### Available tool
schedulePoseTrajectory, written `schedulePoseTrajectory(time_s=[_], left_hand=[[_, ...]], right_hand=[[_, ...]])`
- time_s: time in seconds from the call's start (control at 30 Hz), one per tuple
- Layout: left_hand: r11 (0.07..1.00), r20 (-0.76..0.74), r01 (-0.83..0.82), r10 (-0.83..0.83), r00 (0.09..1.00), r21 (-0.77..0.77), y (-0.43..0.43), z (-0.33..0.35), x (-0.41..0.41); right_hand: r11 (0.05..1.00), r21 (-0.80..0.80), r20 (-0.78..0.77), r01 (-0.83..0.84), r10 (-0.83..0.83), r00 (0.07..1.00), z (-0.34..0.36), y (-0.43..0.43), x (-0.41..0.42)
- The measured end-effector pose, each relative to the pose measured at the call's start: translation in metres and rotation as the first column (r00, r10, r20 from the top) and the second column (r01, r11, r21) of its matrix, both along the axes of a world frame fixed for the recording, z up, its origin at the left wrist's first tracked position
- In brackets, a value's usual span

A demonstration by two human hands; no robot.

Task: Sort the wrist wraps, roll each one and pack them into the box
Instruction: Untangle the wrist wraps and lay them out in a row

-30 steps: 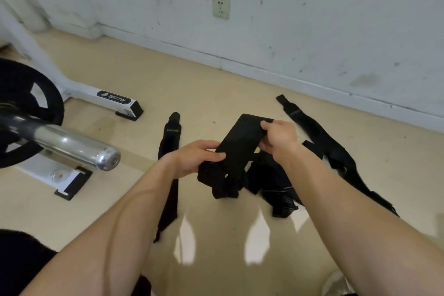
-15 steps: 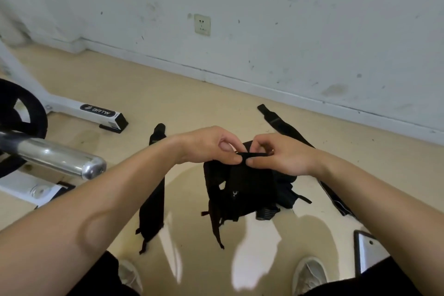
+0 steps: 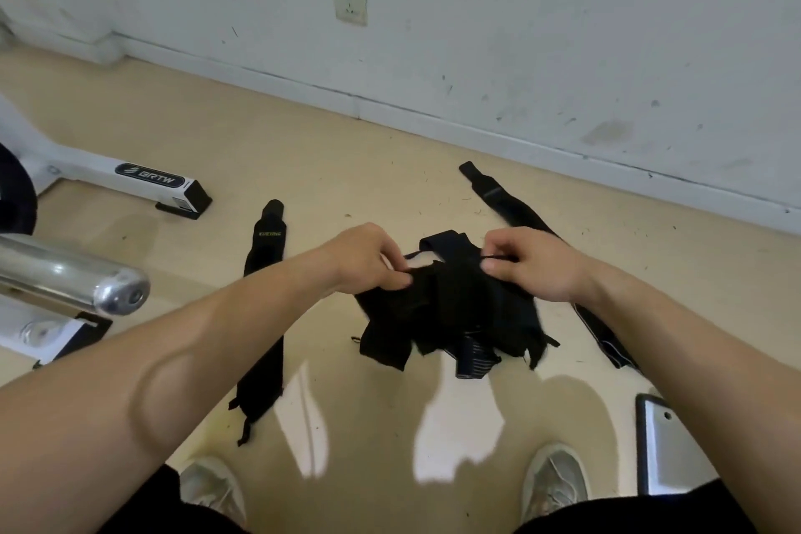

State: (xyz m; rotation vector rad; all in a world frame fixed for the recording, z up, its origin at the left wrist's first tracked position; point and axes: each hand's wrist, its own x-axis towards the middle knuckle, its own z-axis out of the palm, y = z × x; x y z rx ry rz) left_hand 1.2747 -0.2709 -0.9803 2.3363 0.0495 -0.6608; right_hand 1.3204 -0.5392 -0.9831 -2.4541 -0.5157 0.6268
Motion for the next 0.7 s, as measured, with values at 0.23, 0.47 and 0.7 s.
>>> schedulePoseTrajectory(time_s=[0.23, 0.47, 0.7], left_hand=[[0.982, 0.026, -0.176, 0.178, 0.984, -0.066, 0.018, -0.019, 0.000], [0.945, -0.001, -0.308, 0.310, 0.951, -0.110, 0.009, -0.031, 0.006], [0.807, -0.110, -0.577, 0.567, 0.816, -0.128, 0.008, -0.027, 0.003]], right_hand=[[0.960, 0.188, -0.207, 0.208, -0.168, 0.964, -0.004, -0.023, 0.002], [0.814, 0.424, -0.385, 0.398, -0.236, 0.892, 0.005, -0.010, -0.001], [0.473, 0.511, -0.665, 0.717, -0.311, 0.679, 0.010, -0.017, -0.007]])
